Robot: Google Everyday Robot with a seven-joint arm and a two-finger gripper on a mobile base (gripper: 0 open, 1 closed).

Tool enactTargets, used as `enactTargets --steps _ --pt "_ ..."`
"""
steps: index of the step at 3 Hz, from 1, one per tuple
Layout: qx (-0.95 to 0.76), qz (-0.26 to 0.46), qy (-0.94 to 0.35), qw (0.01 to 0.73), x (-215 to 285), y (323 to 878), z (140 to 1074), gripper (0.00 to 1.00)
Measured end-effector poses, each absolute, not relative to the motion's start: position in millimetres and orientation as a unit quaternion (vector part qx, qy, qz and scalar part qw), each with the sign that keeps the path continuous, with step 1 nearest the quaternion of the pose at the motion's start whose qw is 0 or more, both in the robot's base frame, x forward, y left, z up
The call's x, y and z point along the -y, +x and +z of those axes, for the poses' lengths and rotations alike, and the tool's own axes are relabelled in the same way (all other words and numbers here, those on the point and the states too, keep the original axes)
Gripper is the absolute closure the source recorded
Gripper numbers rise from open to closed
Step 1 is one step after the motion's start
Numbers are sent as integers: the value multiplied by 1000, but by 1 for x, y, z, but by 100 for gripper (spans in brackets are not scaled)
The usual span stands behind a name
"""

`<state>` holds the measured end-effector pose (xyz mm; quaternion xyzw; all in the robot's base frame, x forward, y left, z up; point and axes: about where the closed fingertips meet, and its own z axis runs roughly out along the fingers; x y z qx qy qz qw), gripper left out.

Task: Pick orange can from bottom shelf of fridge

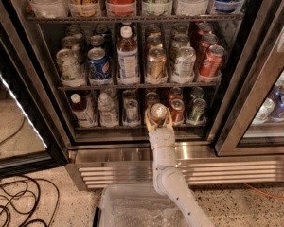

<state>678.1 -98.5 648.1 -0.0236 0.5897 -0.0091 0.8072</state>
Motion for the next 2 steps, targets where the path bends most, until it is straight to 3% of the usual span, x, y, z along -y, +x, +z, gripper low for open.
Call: enactTargets --steps 2 --pt "-604 101 -111 783 91 628 666 100"
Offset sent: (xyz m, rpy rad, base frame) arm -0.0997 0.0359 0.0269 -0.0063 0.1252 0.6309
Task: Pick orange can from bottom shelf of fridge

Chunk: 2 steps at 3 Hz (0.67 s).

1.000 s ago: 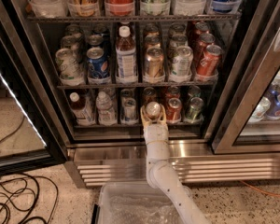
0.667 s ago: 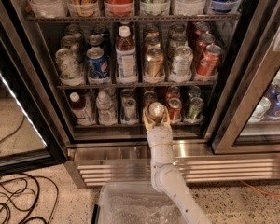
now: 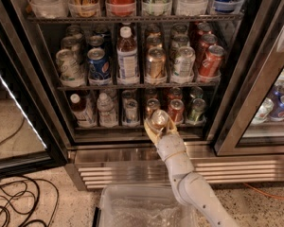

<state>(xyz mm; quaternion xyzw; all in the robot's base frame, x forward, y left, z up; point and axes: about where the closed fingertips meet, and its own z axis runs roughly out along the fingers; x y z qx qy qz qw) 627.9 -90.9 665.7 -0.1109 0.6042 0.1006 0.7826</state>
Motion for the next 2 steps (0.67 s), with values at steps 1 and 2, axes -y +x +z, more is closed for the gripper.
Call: enactTargets --steps 1,2 --pt "-625 150 -128 755 125 628 669 100" --pt "-621 156 -145 755 173 645 686 100"
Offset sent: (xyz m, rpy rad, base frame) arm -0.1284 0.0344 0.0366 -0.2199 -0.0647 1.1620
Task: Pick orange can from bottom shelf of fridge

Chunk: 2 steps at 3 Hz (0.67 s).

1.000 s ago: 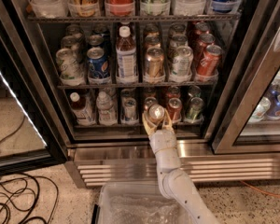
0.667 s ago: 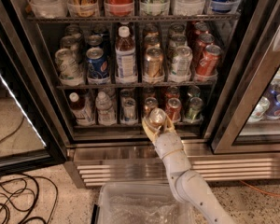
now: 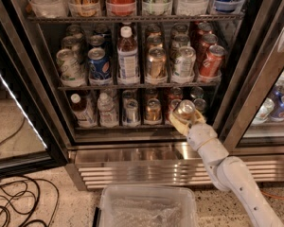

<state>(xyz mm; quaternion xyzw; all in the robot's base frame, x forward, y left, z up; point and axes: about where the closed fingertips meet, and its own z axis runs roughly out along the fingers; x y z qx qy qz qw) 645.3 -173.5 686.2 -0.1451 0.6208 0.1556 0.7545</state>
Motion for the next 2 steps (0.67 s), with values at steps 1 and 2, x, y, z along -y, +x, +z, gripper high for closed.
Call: enactTargets --steps 1,2 --pt "-600 155 -179 765 204 660 710 100" --pt "-592 173 -199 761 198 654 710 100"
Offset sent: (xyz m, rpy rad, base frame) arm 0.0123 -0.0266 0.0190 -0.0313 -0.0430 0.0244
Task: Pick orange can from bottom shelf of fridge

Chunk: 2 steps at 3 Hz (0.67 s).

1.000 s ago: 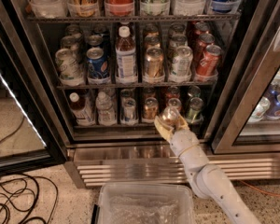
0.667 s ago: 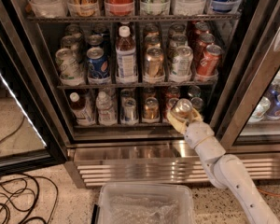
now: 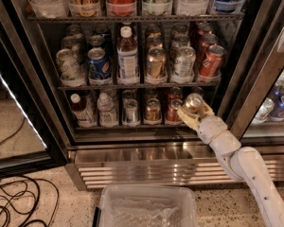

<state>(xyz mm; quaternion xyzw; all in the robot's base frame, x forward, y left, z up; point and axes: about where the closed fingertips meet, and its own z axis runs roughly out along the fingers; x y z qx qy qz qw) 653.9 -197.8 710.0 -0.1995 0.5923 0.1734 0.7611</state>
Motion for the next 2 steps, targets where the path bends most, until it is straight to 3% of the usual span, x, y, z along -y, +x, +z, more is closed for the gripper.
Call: enactTargets --steps 2 --pt "-590 212 -232 744 179 645 711 100"
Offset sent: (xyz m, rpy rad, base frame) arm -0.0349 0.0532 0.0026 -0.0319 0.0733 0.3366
